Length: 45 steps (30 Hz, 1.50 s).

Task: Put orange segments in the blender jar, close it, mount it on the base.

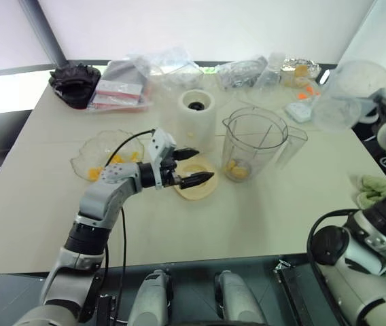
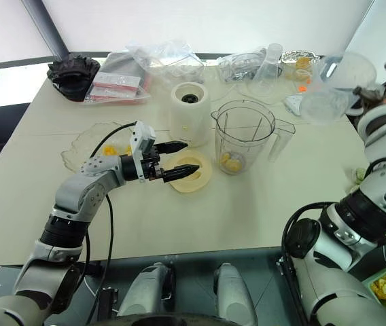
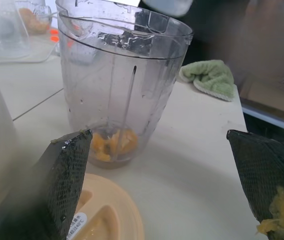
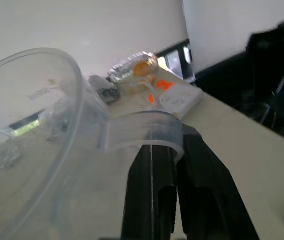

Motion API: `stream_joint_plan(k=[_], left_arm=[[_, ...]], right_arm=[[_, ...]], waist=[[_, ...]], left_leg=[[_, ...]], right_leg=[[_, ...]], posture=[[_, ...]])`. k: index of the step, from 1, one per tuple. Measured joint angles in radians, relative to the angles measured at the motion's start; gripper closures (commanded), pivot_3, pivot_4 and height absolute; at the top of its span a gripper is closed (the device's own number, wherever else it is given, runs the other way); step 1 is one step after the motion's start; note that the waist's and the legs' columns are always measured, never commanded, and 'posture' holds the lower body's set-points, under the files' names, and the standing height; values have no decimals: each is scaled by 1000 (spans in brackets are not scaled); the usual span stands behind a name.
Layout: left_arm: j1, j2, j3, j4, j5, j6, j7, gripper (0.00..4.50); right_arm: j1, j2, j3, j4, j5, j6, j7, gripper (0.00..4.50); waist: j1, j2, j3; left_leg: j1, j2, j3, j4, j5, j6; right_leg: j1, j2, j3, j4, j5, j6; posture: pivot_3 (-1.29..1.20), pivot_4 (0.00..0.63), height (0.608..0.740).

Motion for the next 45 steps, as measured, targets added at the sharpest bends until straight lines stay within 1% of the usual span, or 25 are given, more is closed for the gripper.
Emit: stream_joint_plan(k=[3,6,12,14,17,20,24,33,44,45], left_arm=[[-2,1,0,3,0,0,-1,0],[-2,3,-1,7,1,0,-2,0],[-3,12,0,7,1,1,-3,0],[-2,15,-1,7,1,3,-4,0],[-2,15,-9,5,4,3,-3,0],[-2,16,-19,5,6,3,-4,0],[-2,18,-22,5,18,-2,-1,0],[-2,18,-21,3,23,-3,6,0],[0,31,-22,-4,23,-2,6,0],[0,32,-22,-4,23,-2,6,0]], right_arm=[[72,49,-58,54,13,-33,-18,4475],[141,60,-65,130,24,-140,-19,4475],[189,72,-64,272,76,-344,-6,4475],[193,70,-53,342,92,-421,0,4475],[192,39,-9,475,88,-538,-3,4475],[191,27,29,536,87,-613,-4,4475],[190,-14,102,665,62,-737,-25,4475],[202,-81,153,843,63,-838,-59,4475],[237,-115,186,901,103,-902,-67,4475],[241,-117,191,901,104,-904,-67,4182]], waist=[[-2,1,0],[-5,2,0],[-9,2,0],[-9,2,0],[-9,3,0],[-8,3,0],[-8,3,0],[-6,3,0],[-1,2,0],[0,2,0]], left_leg=[[0,0,0,0,0,0],[0,0,0,0,0,0],[1,0,0,0,0,0],[1,0,0,0,0,0],[1,0,0,0,0,0],[1,0,0,0,0,0],[1,0,0,0,0,0],[1,0,0,0,0,0],[1,0,-1,0,0,0],[1,0,-1,0,0,0]], right_leg=[[0,0,0,0,0,0],[0,0,0,0,0,0],[0,1,0,0,0,0],[0,2,0,0,0,0],[0,2,1,0,0,0],[0,2,1,0,0,0],[0,2,1,0,0,0],[0,2,1,0,0,0],[2,2,1,-1,0,0],[2,2,1,-1,0,0]], posture=[[0,150,740],[0,150,740],[0,150,740],[0,150,740],[0,150,740],[0,150,740],[0,150,740],[0,150,740],[0,150,740],[0,150,740]])
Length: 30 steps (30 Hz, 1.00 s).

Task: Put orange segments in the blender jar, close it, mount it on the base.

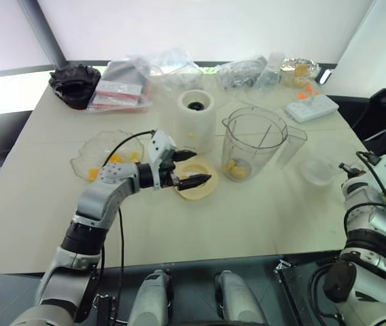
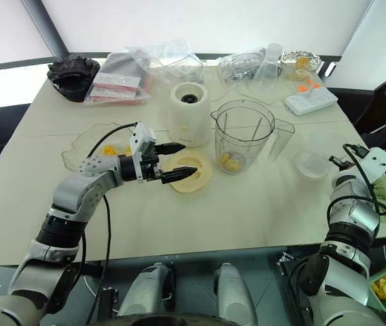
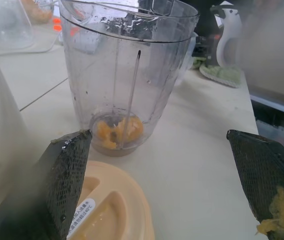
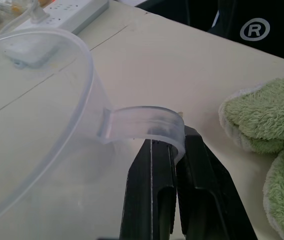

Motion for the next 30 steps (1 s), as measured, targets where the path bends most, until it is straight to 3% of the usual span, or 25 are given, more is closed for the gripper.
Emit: stream_joint_plan(k=[2,7,13,17,20,24,30], left_arm=[[0,0,-1,0,0,0,0,0],[0,0,-5,0,1,0,0,0],[0,-4,-9,0,1,0,0,0],[0,-6,-9,0,0,0,1,0],[3,-3,-9,0,1,0,0,0],[-12,49,-9,33,16,-6,-30,0],[-154,161,-37,240,77,-108,-216,0]], right_arm=[[11,-5,10,0,0,1,-3,3489],[52,-6,23,0,2,24,-9,926],[85,-6,34,-28,18,52,-10,926],[152,-1,41,-157,38,105,-12,926],[252,24,42,-343,73,184,-11,926],[497,21,69,-726,178,363,73,926],[815,-213,92,-1168,287,480,353,926]], waist=[[1,0,0],[-6,0,0],[-7,0,0],[-4,0,0],[-2,0,0],[-1,1,0],[-2,0,0]], left_leg=[[0,0,0,0,0,0],[0,0,0,0,0,0],[1,0,0,0,0,0],[0,0,0,0,0,0],[0,1,-1,0,0,0],[0,1,-1,-1,0,0],[2,1,-2,0,0,0]], right_leg=[[0,0,0,0,0,0],[0,0,0,0,0,0],[0,1,0,0,0,0],[0,1,0,0,0,0],[0,1,0,0,0,0],[-1,1,0,1,0,0],[0,-1,-1,-1,0,-1]], posture=[[0,150,740],[0,150,740],[0,150,740],[0,150,740],[0,150,740],[0,150,740],[0,150,740]])
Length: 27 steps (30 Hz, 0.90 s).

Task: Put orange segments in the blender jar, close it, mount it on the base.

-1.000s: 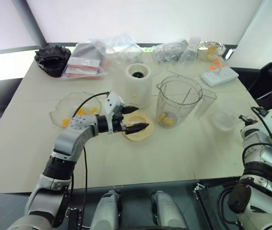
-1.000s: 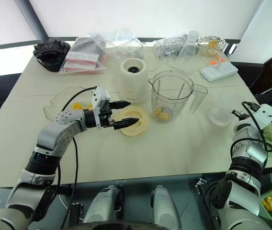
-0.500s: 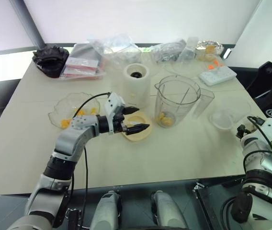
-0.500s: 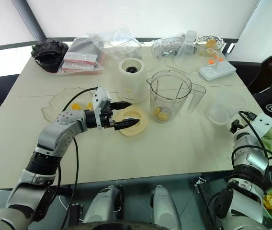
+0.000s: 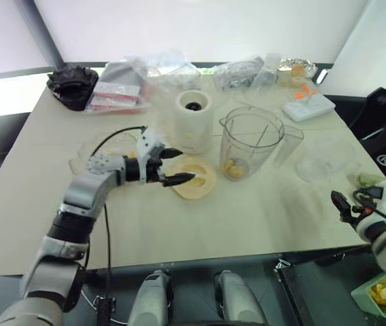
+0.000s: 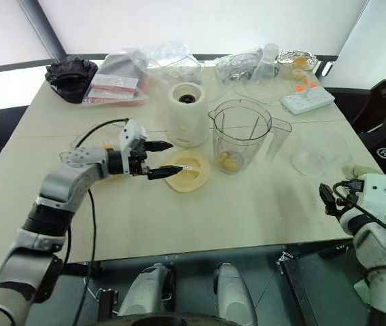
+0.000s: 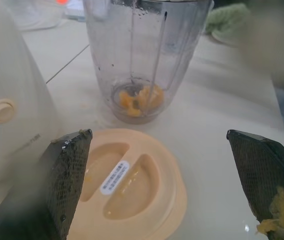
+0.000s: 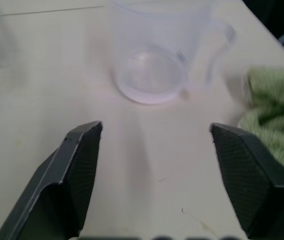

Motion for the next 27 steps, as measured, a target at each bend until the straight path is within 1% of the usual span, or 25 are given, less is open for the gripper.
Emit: stream_joint_plan(k=[3,5,8,10,13,17,21,24,27], left_arm=[[-77,15,-21,114,32,-48,-90,0],[-163,7,-53,262,80,-125,-157,0],[-293,-29,-77,499,144,-249,-234,830],[-369,-64,-96,652,199,-352,-263,1823],[-437,-109,-127,835,284,-489,-270,1823],[-496,-173,-145,1000,371,-595,-273,1823],[-522,-204,-150,1071,435,-652,-255,1823],[-529,-258,-156,1107,486,-678,-204,1823],[-530,-293,-156,1124,513,-681,-150,1823]], right_arm=[[72,-37,-3,-126,57,9,103,926],[76,-35,-18,-190,111,24,119,926],[56,-22,-26,-264,145,35,85,878],[48,-7,-23,-300,157,39,51,878],[43,13,-17,-334,165,49,6,878],[41,21,-14,-366,165,58,-40,878],[55,27,-3,-390,167,59,-70,878],[88,47,-3,-427,181,62,-97,878],[132,44,-15,-447,195,49,-124,878]], waist=[[2,-1,0],[4,-2,1],[6,-3,1],[10,-3,1],[10,-3,1],[10,-5,2],[10,-5,2],[21,-5,2],[27,-6,2]], left_leg=[[-1,0,-1,0,0,0],[-2,0,0,0,0,0],[-4,-1,0,0,0,0],[-5,-1,0,0,-2,3],[-7,-1,1,0,-4,7],[-9,-2,2,0,-5,8],[-7,-2,2,1,-5,8],[-7,-2,2,1,-5,8],[-7,-2,2,1,-5,8]], right_leg=[[0,0,0,-2,0,0],[-1,-1,0,-2,0,0],[-1,-1,-1,-5,0,-1],[0,-1,-2,-8,0,-1],[0,-2,-2,-12,0,-1],[0,-2,-2,-13,1,0],[0,-2,-2,-12,1,0],[1,-2,-3,-11,1,0],[1,-1,-2,-11,1,0]], posture=[[0,150,740],[0,150,740],[0,150,740],[0,150,740],[0,150,740],[0,150,740],[0,150,740],[0,150,740],[0,150,740]])
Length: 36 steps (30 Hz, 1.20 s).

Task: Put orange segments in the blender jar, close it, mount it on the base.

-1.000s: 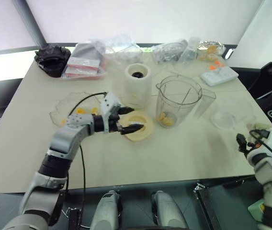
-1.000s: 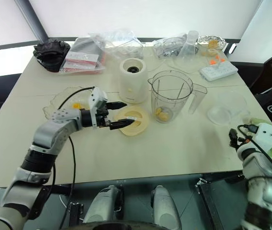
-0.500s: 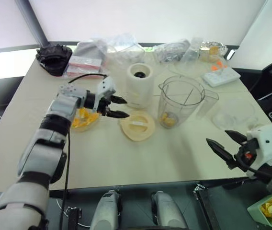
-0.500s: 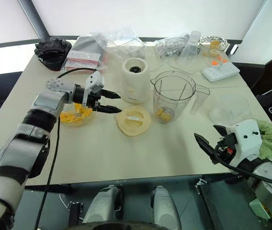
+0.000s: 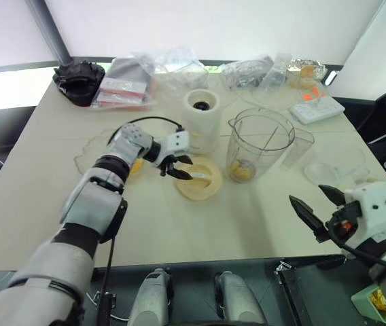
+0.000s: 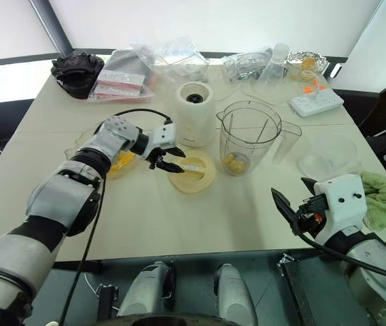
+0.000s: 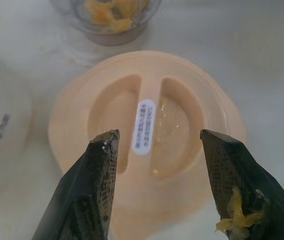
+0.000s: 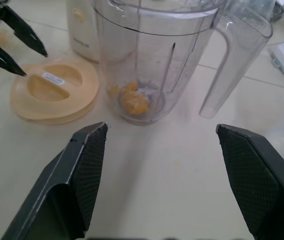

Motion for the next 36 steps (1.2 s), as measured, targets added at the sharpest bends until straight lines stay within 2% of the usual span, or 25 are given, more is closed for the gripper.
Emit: stream_joint_plan(k=[8,15,23,28,31,34,36], left_arm=[[-1,-52,7,23,55,7,127,1823],[-1,-69,5,40,110,30,128,1823],[8,-85,-12,43,173,59,134,1823],[8,-100,-14,41,197,100,188,1823],[8,-104,-12,41,197,116,203,2744],[8,-108,-6,38,197,131,219,4123],[8,-112,-5,38,197,141,226,4234]], right_arm=[[70,-55,-11,0,47,-79,-81,878],[125,-102,-12,0,93,-132,-143,878],[107,-128,-11,0,108,-139,-186,878],[21,-133,42,0,106,-111,-236,878],[-8,-131,68,0,103,-91,-256,878],[-42,-127,84,2,91,-65,-276,878],[-75,-124,109,6,81,-51,-286,878]], waist=[[2,0,0],[2,0,0],[2,-1,-1],[1,-2,-2],[1,-2,-3],[2,-2,-4],[2,-3,-4]], left_leg=[[1,0,0,1,0,0],[1,0,0,1,0,0],[2,0,0,1,0,0],[3,0,0,2,0,0],[3,0,0,2,0,0],[4,0,0,2,0,0],[4,0,-1,2,0,0]], right_leg=[[1,0,0,1,0,0],[1,1,0,1,0,0],[2,1,0,1,0,0],[2,1,0,3,0,0],[2,2,0,3,0,0],[3,1,0,4,0,0],[4,1,0,4,0,0]], posture=[[0,150,740],[0,150,740],[0,150,740],[0,150,740],[0,150,740],[0,150,740],[0,150,740]])
